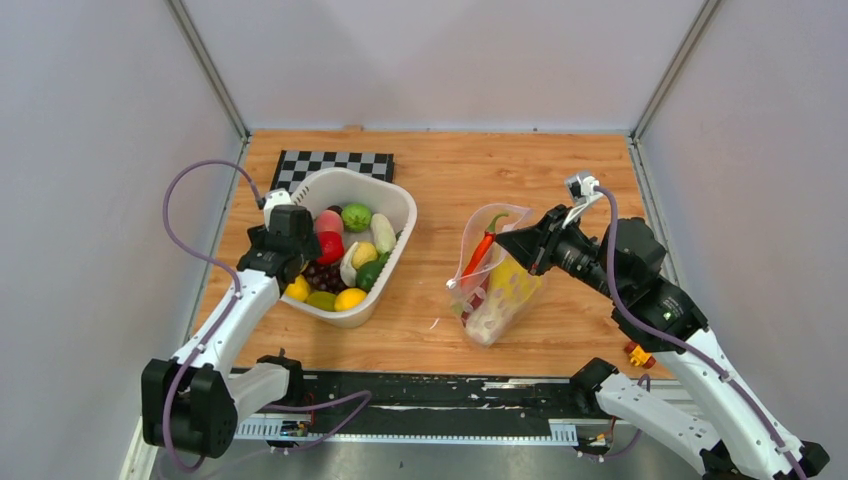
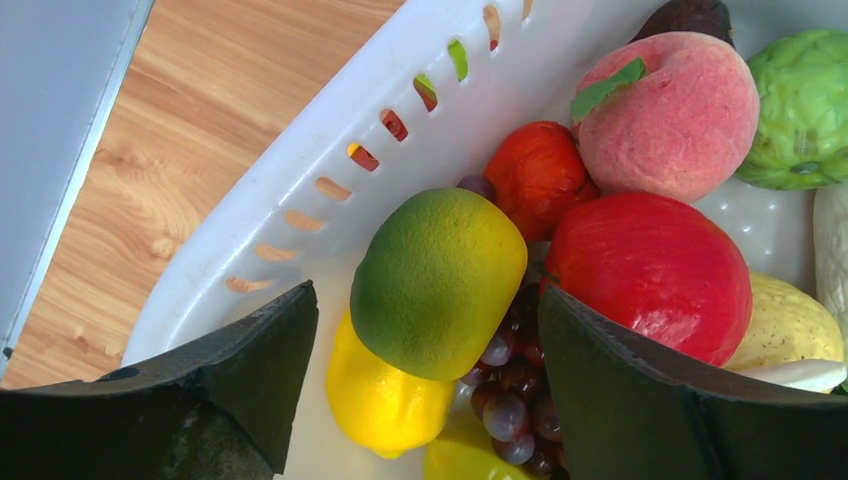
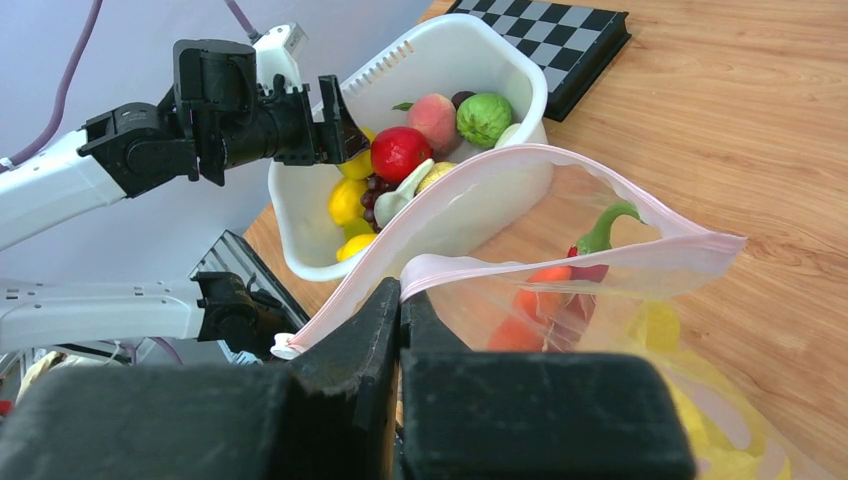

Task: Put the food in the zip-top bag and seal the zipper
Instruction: Pick up the fake fruit from the bin.

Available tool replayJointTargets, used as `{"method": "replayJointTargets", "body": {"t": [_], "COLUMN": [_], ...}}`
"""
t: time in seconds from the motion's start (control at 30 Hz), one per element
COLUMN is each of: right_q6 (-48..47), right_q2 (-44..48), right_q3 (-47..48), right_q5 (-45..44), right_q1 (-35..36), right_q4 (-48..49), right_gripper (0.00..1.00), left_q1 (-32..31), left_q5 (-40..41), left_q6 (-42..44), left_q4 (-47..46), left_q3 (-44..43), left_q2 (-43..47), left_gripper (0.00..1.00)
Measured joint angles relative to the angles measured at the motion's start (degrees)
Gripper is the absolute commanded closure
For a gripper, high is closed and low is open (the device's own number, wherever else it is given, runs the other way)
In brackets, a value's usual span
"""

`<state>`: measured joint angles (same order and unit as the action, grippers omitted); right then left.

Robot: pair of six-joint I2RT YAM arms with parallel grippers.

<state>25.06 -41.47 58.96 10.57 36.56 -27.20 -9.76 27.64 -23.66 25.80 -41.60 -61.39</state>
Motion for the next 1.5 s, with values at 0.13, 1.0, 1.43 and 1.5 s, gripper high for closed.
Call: {"method": "replayJointTargets", "body": {"t": [0.13, 1.0, 1.43, 1.5], "right_q6": [-0.1, -1.2, -1.1, -1.1], "right_q2": [-0.1, -5.5, -7.1, -7.1], "right_q3": [0.0, 0.0, 0.1, 0.1], "right_q5": [0.0, -0.5, -0.3, -0.1], "right_q1": [0.0, 0.0, 0.0, 0.0], "right_q4": [0.0, 1.2, 2.6, 2.6], "right_gripper": [1.0, 1.0, 1.0, 1.0], "left_q1": [0.2, 0.8, 0.8, 0.8], "left_q5": [-0.3, -9.8, -16.3, -19.8], "left_q6": [0.4, -1.6, -2.3, -2.8], "left_q4": [-1.9, -5.4, -3.4, -3.8], "left_q3": [0.7, 5.0, -4.3, -5.4], "left_q2": [-0.2, 10.5, 12.8, 12.9], "left_gripper": [0.27, 0.72, 0.76, 0.76]}}
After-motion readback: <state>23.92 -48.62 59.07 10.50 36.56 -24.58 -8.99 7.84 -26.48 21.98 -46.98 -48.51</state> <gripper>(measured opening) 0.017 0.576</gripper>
